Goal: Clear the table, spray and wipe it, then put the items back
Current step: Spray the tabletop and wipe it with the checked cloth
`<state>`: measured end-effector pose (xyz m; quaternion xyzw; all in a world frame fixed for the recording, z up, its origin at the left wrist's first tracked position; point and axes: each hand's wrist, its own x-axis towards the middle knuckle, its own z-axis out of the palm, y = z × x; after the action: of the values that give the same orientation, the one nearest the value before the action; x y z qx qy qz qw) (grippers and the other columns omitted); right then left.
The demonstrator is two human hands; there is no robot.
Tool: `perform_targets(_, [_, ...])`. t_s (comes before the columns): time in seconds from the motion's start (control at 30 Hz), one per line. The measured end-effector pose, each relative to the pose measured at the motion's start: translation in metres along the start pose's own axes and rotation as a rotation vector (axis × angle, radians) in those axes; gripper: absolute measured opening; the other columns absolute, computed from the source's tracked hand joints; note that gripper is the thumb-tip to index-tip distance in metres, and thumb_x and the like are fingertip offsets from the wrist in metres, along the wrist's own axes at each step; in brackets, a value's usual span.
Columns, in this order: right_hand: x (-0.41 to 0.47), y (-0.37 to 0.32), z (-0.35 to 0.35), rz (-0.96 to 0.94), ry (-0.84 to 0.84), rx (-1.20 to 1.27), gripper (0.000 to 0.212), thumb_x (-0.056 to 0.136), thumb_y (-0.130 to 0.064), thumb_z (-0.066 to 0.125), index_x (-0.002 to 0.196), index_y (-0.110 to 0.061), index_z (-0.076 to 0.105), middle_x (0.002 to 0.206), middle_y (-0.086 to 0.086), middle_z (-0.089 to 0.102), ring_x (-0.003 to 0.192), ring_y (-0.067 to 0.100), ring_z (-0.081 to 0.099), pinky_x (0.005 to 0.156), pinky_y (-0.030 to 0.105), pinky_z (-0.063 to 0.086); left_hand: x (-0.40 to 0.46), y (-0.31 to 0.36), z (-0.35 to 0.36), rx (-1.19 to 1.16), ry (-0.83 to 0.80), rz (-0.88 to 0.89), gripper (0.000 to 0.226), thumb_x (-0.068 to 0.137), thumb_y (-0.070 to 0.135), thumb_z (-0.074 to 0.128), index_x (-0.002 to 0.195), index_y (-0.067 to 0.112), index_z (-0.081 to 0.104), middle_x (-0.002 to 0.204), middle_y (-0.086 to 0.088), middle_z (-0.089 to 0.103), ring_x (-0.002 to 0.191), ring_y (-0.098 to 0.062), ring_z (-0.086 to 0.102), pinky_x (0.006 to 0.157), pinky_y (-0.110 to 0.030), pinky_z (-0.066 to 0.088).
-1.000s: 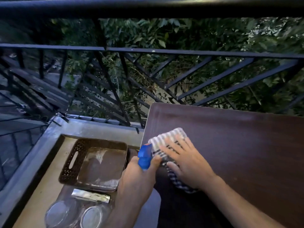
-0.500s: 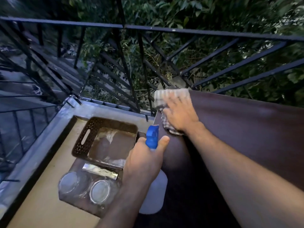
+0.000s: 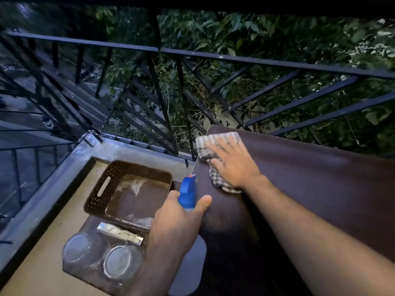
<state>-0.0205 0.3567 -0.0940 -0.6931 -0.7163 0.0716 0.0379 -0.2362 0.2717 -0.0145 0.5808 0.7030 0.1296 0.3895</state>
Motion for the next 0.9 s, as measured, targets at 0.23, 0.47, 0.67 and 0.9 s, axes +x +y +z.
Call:
perform_targets(0.23, [0.029,0.003,0.005,0.278,0.036,0.043,0.063,0.1,-0.048,0.032,0.159,-0.033,0.015,0.168,0.002,0.012,0.154,0.032,0.002,0.123,0.051,-0.006,0.004,-0.003,0.003,0.106,0.034,0.019,0.048,0.063,0.059,0.077,0.09,0.03,0.051,0.084,0.009,0.064,0.084,-0.023,0.06,0.072,-0.037,0.045])
perform_targets(0.47, [-0.071,-0.028,0.002,-0.09,-0.02,0.108,0.061,0.097,-0.043,0.033,0.157,-0.03,0.027,0.166,0.001,0.021,0.154,0.031,0.007,0.124,0.049,-0.002,-0.012,-0.004,-0.001,0.177,0.028,0.139,0.061,0.076,0.071,0.049,0.081,0.014,0.067,0.079,-0.003,0.074,0.083,-0.029,0.069,0.075,-0.038,0.052])
perform_targets(0.67, [-0.158,-0.027,0.003,-0.142,-0.048,0.093,0.061,0.098,-0.04,0.041,0.157,-0.027,0.03,0.165,0.002,0.022,0.154,0.031,0.009,0.124,0.051,0.005,-0.074,-0.037,-0.006,0.013,0.031,0.065,0.055,0.064,0.076,0.05,0.064,0.021,0.051,0.06,0.001,0.065,0.069,-0.025,0.069,0.063,-0.036,0.051])
perform_targets(0.9, [-0.258,-0.089,0.023,-0.353,-0.127,0.156,0.066,0.09,-0.045,0.05,0.153,-0.031,0.035,0.162,-0.004,0.031,0.152,0.028,0.02,0.123,0.05,0.013,-0.137,-0.084,0.007,-0.075,0.06,-0.02,0.052,0.065,0.077,0.05,0.067,0.025,0.057,0.059,-0.001,0.066,0.059,-0.02,0.064,0.063,-0.04,0.055])
